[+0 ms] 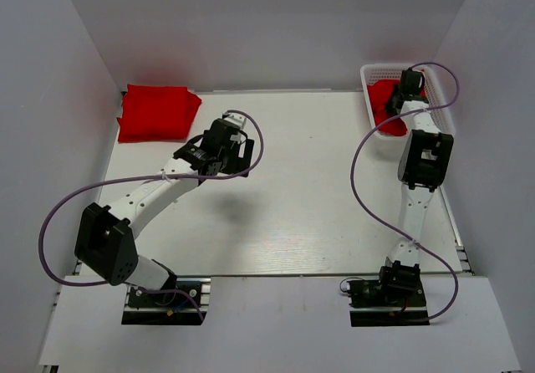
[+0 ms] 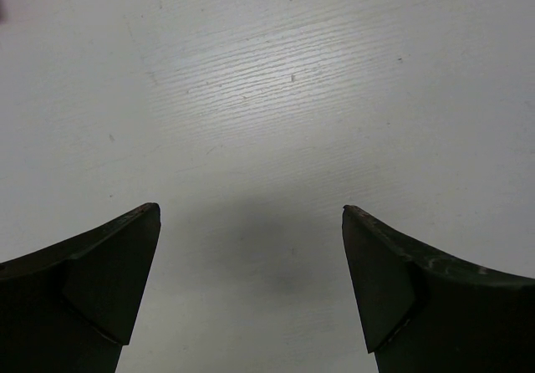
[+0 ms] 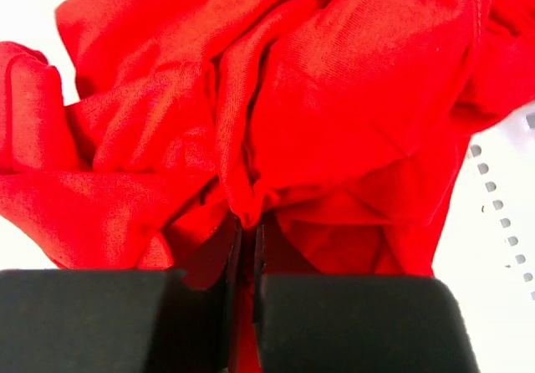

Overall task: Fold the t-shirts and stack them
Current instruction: Grab crumpled tshirt from bin with the right arm, then move the tshirt to the center of the board

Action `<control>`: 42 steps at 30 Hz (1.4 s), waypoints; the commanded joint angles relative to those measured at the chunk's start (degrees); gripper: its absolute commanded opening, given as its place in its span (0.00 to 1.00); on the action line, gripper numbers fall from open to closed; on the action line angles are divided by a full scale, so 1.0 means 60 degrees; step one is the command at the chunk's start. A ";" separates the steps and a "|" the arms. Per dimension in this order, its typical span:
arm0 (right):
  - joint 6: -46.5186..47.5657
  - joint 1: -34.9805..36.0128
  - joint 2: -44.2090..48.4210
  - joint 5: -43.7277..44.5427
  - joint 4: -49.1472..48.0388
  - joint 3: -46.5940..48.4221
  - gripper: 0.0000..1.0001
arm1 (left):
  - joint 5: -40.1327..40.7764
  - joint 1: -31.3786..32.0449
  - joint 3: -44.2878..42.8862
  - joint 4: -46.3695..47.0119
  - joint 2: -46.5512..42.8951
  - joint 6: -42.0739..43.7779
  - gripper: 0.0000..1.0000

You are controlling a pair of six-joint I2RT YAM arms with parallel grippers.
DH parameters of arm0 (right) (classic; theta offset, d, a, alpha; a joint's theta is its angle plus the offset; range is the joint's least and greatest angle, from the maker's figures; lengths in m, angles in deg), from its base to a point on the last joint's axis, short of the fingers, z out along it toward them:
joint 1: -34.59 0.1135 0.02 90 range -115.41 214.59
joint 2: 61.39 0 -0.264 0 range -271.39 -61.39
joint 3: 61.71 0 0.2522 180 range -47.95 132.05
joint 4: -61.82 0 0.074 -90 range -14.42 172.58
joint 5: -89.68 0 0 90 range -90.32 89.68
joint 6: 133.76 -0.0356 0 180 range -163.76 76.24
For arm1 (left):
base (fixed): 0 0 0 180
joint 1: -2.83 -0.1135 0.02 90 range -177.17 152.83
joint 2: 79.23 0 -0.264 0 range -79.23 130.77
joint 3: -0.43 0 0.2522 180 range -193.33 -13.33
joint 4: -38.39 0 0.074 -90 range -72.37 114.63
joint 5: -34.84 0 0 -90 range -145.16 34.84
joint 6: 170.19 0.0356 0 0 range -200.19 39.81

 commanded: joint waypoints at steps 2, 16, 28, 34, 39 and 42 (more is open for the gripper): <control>0.0125 -0.0101 0.0426 -0.0252 -0.1071 -0.0003 0.00 | -0.0238 -0.0078 -0.0299 -0.0016 -0.0286 -0.0038 1.00; 0.1370 -0.0072 0.4338 -0.0719 -0.0486 -0.0253 0.00 | -0.0428 -0.0078 -0.0211 -0.0558 -0.0785 -0.0916 1.00; 0.1781 0.0148 0.7458 -0.4099 0.0962 0.0625 0.00 | -0.0589 -0.0078 -0.0533 -0.2520 -0.1532 -0.2732 1.00; 0.1503 0.0704 0.8367 -0.7655 0.1257 -0.0045 0.00 | -0.0108 -0.0078 -0.0270 -0.3163 -0.2233 -0.3596 1.00; 0.0845 0.1335 0.8559 -0.9653 0.1082 -0.0662 0.00 | 0.0492 -0.0078 -0.0270 -0.3956 -0.2995 -0.3876 1.00; 0.0741 0.2446 0.8923 -1.0563 0.0703 -0.1800 0.00 | 0.0816 -0.0078 -0.0270 -0.4498 -0.3507 -0.4182 1.00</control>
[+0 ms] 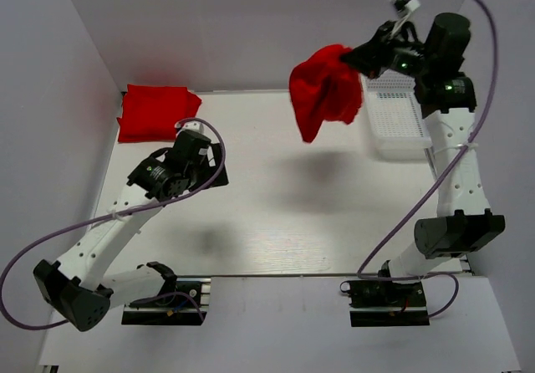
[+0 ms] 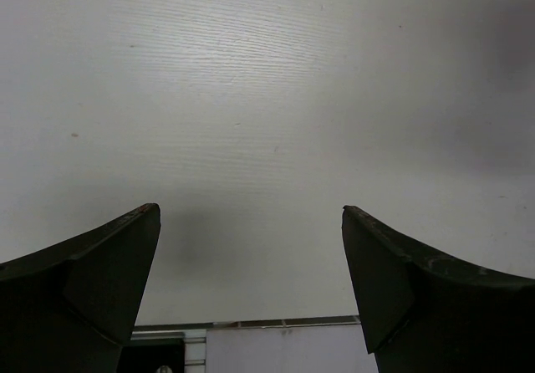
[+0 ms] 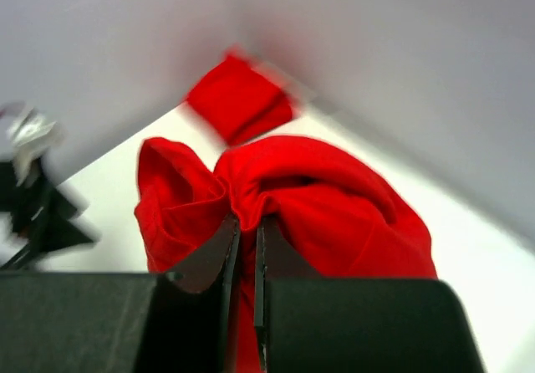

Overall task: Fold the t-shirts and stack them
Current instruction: Move the tshirt to the center of the board

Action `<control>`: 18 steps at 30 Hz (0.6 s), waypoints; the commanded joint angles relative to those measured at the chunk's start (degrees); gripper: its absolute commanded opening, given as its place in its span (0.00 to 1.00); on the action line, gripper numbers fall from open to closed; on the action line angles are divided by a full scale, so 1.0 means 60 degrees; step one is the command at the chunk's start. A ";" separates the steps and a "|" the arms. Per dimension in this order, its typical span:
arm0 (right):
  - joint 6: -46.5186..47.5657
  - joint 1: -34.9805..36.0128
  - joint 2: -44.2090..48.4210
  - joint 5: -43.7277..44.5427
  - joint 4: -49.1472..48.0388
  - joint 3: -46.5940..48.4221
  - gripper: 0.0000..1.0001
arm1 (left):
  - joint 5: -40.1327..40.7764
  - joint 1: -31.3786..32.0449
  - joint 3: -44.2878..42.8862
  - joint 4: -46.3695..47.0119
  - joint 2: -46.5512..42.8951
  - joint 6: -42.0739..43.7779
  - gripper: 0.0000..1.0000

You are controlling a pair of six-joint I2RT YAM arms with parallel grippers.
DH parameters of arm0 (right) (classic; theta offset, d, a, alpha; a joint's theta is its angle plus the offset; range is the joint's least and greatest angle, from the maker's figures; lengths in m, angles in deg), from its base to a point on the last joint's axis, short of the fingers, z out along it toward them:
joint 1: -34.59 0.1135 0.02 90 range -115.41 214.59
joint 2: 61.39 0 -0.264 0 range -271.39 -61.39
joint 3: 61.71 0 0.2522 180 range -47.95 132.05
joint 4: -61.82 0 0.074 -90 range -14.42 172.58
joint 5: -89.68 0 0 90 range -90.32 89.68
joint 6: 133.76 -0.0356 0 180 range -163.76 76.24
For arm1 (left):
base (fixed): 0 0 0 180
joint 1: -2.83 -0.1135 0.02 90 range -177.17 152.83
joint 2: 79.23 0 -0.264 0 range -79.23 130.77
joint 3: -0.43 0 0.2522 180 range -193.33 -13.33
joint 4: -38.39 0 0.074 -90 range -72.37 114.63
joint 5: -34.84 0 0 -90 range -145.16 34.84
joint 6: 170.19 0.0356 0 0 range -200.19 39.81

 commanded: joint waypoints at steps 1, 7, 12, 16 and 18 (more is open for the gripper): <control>-0.0414 0.1163 0.0462 -0.1857 -0.0816 -0.1372 0.00 | 0.0700 -0.0064 -0.0044 -0.0936 -0.0748 -0.0555 1.00; -0.0561 0.2456 0.1605 -0.1070 -0.2501 -0.5286 0.00 | 0.1052 -0.0064 -0.0089 -0.1625 -0.1466 -0.1024 1.00; -0.0869 0.2795 0.1620 -0.0232 -0.2491 -0.8712 0.90 | 0.0951 -0.0064 0.0818 -0.1333 -0.1731 -0.1024 1.00; -0.0488 0.2795 0.1750 0.1369 -0.1482 -0.9377 0.90 | 0.0643 -0.0064 0.1215 -0.1099 -0.1439 -0.0907 1.00; -0.0429 0.2853 0.2015 0.3371 -0.1084 -0.9465 0.90 | 0.0525 -0.0064 0.1347 -0.0749 -0.0985 -0.0528 1.00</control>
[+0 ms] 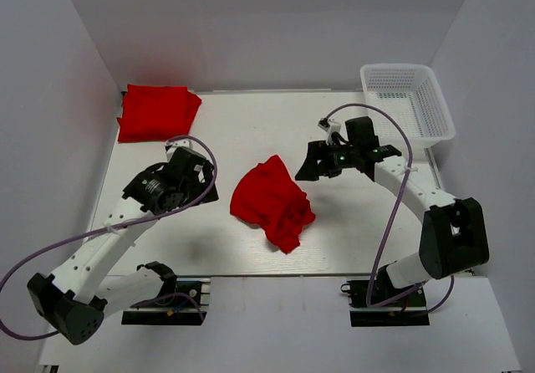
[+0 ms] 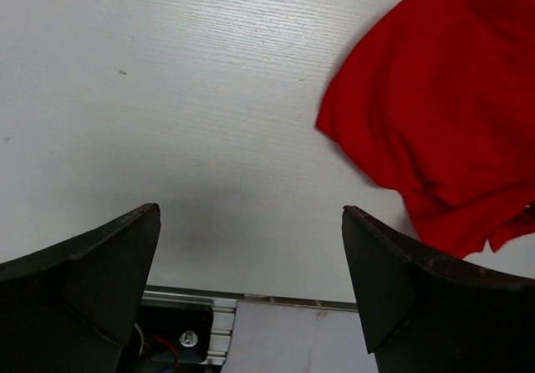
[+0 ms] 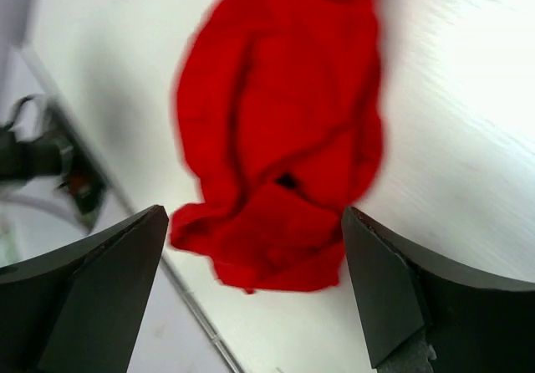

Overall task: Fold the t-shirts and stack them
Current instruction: Move the tshirt to the center of the board, then flatten out the tshirt

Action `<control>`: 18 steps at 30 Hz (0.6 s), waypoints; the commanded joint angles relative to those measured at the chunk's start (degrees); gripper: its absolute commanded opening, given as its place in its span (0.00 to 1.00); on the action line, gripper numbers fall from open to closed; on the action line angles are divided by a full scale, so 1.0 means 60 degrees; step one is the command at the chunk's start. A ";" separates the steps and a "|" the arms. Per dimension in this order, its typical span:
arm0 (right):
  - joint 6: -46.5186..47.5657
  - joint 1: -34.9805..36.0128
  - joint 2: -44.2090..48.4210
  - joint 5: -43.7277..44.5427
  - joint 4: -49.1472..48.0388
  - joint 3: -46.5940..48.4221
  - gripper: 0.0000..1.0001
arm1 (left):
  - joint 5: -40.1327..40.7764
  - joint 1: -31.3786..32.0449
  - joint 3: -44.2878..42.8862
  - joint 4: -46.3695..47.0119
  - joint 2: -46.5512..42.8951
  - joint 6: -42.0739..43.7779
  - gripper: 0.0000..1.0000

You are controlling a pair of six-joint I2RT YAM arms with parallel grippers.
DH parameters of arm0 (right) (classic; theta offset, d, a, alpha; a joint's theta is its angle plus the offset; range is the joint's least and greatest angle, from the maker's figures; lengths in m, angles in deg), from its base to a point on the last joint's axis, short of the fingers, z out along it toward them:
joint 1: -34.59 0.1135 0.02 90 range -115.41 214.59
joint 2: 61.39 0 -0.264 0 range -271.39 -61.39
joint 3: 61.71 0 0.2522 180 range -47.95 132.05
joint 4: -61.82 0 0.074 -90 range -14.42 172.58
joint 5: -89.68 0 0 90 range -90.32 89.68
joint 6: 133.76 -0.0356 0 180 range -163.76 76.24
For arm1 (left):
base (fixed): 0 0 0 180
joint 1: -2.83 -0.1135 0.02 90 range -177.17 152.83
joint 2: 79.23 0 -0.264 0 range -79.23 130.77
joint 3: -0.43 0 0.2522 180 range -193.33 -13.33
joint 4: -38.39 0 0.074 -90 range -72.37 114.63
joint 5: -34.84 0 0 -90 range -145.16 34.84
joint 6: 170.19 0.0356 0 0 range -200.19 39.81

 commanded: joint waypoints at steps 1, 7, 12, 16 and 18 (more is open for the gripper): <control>0.0143 0.0034 0.1060 0.3129 0.0322 0.0098 0.90 | -0.0269 -0.0046 0.0349 0.0586 0.0549 0.0424 1.00; 0.0114 0.0048 0.2278 0.5961 0.1347 -0.0312 0.90 | -0.1600 0.0159 0.0541 0.2079 0.1793 0.1988 1.00; -0.0018 0.0034 0.2922 0.5273 0.1540 -0.1322 0.90 | -0.4089 0.0509 0.0848 0.4187 0.2074 0.3280 1.00; -0.0442 0.0020 0.3464 0.5303 0.1599 -0.2156 0.90 | -0.4256 0.1227 0.0586 0.4718 0.2965 0.3369 1.00; -0.0663 0.0034 0.3771 0.5040 0.1467 -0.2625 0.90 | -0.4152 0.1886 -0.0014 0.4718 0.3812 0.3369 1.00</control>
